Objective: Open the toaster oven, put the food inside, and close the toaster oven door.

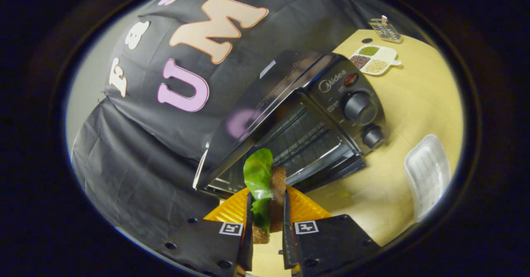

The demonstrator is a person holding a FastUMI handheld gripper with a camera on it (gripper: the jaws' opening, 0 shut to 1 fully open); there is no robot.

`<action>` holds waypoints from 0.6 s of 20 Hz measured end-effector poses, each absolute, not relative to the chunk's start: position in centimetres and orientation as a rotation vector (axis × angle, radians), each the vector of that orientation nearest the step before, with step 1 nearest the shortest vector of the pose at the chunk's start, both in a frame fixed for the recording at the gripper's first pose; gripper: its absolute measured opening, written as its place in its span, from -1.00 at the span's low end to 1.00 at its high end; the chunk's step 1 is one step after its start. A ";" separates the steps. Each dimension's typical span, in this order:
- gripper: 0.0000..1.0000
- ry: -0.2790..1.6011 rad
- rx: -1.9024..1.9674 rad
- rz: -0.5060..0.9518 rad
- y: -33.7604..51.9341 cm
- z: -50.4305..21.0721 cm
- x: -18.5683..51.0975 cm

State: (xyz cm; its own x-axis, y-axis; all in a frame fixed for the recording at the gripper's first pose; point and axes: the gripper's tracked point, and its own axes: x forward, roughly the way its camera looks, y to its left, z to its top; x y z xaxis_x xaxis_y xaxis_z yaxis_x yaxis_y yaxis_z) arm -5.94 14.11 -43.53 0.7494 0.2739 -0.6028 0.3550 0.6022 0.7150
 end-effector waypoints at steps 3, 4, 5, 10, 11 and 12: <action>-0.39 0.732 0.982 -0.061 14.4 -44.3 -4.4; -0.39 0.726 0.996 -0.063 14.5 -44.5 -4.0; -0.39 0.719 1.007 -0.068 14.5 -44.9 -3.6; -0.39 0.692 1.058 -0.091 14.3 -46.5 -1.3; -0.39 0.685 1.068 -0.098 14.3 -46.6 -0.9; -0.39 0.677 1.076 -0.105 14.2 -46.8 -0.5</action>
State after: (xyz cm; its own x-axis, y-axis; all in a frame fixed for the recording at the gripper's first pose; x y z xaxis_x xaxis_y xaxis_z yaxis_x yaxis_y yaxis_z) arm -0.50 14.17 -46.79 0.7952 0.2389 -0.5573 0.3963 0.4908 0.7759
